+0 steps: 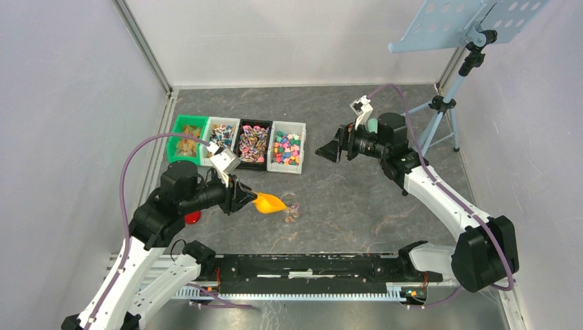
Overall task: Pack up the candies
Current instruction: Place the fake candies in the packing bottle, then adjust the spatula.
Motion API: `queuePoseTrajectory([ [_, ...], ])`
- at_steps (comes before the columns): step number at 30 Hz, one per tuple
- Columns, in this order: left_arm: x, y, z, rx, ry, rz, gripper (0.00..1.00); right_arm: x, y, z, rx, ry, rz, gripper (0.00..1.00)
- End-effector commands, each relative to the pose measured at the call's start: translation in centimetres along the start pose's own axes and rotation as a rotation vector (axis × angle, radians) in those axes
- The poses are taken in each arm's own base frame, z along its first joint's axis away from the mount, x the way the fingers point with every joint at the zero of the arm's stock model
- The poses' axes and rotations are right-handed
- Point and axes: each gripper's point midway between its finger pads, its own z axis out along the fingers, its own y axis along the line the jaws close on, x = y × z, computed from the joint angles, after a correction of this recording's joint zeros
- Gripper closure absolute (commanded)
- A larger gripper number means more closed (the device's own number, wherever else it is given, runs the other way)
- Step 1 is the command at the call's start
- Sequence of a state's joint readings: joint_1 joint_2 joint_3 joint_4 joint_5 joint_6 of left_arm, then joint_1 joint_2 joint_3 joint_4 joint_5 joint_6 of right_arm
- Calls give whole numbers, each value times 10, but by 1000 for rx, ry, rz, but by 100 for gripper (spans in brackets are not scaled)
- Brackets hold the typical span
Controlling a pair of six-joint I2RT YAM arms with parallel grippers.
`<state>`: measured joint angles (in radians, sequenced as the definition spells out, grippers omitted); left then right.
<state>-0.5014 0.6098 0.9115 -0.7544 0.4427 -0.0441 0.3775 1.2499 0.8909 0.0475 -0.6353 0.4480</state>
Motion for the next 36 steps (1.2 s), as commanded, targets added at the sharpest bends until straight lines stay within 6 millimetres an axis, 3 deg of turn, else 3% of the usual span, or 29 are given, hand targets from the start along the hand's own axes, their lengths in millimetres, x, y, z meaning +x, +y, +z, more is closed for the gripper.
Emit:
queuePoseTrajectory([
  [1,-23,-4,-5,14,-38,61,98,-12,9,-5,-22,-44,-39,10],
  [25,-37,-19,-9,123,40,183,98,-13,14,-12,-25,-55,-36,3],
  [32,-51,-63,-22,366,-231,454,98,-6,24,-13,-88,-53,10,2],
  [36,-61,-68,-30,348,-402,576,98,3,39,-17,-175,-55,59,2],
])
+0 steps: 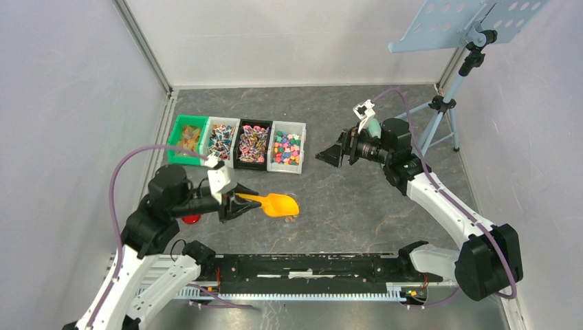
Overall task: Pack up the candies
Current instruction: Adjust the spatula.
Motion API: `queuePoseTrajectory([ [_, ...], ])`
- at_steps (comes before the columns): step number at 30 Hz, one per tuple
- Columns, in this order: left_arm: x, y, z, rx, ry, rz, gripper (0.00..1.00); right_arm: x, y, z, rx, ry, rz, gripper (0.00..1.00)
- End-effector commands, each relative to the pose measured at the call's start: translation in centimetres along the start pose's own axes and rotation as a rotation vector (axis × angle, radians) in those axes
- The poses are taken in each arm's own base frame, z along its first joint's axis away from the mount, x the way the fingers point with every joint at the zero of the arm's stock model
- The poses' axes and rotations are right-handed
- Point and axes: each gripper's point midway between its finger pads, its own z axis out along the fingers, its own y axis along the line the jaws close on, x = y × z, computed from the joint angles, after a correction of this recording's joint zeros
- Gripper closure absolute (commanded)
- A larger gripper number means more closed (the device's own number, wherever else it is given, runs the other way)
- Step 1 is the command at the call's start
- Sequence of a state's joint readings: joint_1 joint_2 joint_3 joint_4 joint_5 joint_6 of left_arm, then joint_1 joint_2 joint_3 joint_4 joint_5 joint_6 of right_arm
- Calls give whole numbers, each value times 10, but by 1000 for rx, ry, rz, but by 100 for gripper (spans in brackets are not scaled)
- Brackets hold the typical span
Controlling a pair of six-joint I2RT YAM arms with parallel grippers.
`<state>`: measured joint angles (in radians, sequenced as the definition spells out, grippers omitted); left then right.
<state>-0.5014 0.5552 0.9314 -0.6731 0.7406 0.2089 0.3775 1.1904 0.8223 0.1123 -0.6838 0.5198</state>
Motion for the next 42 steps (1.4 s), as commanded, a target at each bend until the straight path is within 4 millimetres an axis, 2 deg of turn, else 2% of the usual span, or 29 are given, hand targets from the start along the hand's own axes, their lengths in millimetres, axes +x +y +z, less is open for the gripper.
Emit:
queuePoseTrajectory([
  [1,-42,-8,-3,37,-239,288,98,-1,27,-8,-132,-36,26,3],
  [6,-46,-5,1,29,-276,314,98,6,48,-17,-247,-59,80,8],
  [12,-59,8,9,-11,-353,308,98,17,62,-25,-328,-63,134,14],
  [20,-68,32,17,-102,-435,315,98,16,87,-31,-440,-82,190,14],
  [23,-71,47,16,-184,-454,274,98,9,84,-31,-405,-127,151,10],
  [28,-67,64,21,-239,-429,146,98,-13,53,-24,-159,-170,-135,5],
  [31,-65,75,23,-290,-442,17,98,-41,49,-29,-30,-262,-343,5],
  [33,-66,81,23,-315,-450,-58,98,-57,59,-33,1,-347,-517,7],
  [35,-66,85,24,-329,-453,-95,98,-73,76,-36,11,-436,-675,9],
  [37,-67,89,24,-342,-455,-114,98,-81,97,-37,-6,-513,-823,11],
  [39,-71,92,23,-362,-467,-146,98,-83,117,-34,-53,-549,-945,13],
  [42,-78,93,22,-362,-488,-204,98,-81,130,-21,-74,-531,-1080,18],
])
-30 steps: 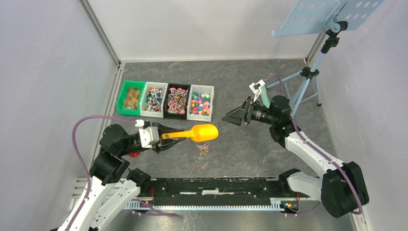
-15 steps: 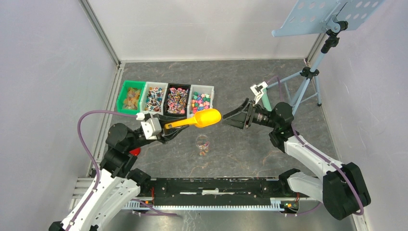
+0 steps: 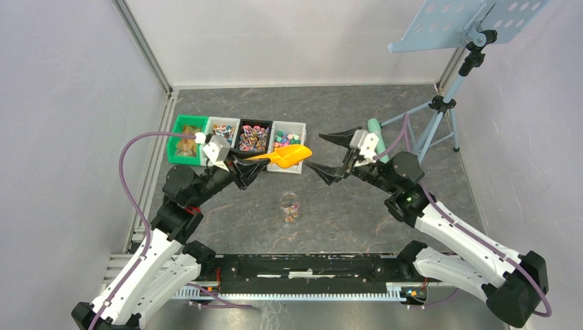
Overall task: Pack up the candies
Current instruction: Adjust the spatula.
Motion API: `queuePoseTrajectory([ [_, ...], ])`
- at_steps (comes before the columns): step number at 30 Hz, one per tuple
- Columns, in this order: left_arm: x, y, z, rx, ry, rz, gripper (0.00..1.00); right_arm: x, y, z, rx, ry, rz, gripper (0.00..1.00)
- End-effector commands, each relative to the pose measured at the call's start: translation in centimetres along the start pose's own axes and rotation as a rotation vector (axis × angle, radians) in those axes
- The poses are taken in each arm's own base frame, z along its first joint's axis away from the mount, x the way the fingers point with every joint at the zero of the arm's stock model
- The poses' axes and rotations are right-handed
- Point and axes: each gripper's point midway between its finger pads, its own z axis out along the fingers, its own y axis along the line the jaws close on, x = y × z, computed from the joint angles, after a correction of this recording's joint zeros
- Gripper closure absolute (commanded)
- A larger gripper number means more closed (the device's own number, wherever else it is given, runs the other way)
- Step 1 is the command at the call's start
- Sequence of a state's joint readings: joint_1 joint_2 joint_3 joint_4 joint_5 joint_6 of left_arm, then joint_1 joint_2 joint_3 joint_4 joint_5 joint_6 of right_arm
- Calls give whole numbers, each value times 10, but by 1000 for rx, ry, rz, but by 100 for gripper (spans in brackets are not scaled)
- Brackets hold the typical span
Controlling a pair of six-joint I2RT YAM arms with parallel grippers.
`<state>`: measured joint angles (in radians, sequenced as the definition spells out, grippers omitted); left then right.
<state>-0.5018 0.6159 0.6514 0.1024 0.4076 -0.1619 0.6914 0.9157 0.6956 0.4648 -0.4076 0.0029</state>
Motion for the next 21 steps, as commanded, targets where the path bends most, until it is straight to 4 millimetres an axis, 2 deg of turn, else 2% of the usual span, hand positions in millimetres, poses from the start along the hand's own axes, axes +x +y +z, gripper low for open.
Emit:
queuePoseTrajectory([
  [1,-44,-2,3,-33,-114,-113,98,-34,-7,23,10,-80,-357,20],
  [8,-47,1,0,-77,-111,-197,98,-26,33,52,-109,-64,-558,23],
  [13,-43,0,-1,-76,-94,-225,98,-14,47,71,-118,3,-676,26],
  [21,-37,0,-1,-86,-60,-255,98,10,55,89,-115,98,-793,37],
])
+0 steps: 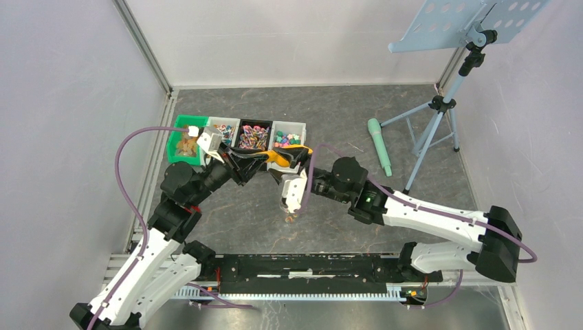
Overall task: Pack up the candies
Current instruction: Adjust the spatula.
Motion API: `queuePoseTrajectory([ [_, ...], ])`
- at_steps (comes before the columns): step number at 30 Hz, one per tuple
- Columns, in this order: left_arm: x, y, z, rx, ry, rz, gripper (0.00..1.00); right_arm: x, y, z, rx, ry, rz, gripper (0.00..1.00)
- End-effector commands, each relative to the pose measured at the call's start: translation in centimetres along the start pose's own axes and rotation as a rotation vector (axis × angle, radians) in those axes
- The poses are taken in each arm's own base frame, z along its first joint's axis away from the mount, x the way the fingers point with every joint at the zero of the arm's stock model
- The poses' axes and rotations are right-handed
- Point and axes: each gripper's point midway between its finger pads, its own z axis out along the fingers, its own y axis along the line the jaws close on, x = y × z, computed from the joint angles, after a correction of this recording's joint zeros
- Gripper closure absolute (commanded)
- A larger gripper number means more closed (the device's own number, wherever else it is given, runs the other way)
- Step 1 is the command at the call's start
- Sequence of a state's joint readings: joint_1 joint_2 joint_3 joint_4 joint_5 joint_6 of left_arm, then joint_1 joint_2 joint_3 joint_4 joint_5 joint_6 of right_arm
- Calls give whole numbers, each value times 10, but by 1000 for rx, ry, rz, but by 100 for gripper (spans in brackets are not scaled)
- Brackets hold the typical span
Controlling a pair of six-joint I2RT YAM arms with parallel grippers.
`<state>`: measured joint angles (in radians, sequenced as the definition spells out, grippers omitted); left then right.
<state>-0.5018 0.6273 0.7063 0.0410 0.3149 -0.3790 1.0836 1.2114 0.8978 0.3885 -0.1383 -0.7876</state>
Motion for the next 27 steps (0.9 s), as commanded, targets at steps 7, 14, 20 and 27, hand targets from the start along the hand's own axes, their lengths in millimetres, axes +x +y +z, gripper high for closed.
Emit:
queuePoseTrajectory([
  [7,-21,-13,-4,19,-34,-49,98,12,-11,11,64,110,-155,51],
  [14,-15,-16,-6,28,-2,-73,98,13,-15,5,113,107,-187,88],
  [20,-7,-21,-13,33,96,-67,60,17,-23,-11,172,122,-289,100],
  [27,14,-32,-23,57,390,-74,36,27,-19,-27,161,152,-374,100],
])
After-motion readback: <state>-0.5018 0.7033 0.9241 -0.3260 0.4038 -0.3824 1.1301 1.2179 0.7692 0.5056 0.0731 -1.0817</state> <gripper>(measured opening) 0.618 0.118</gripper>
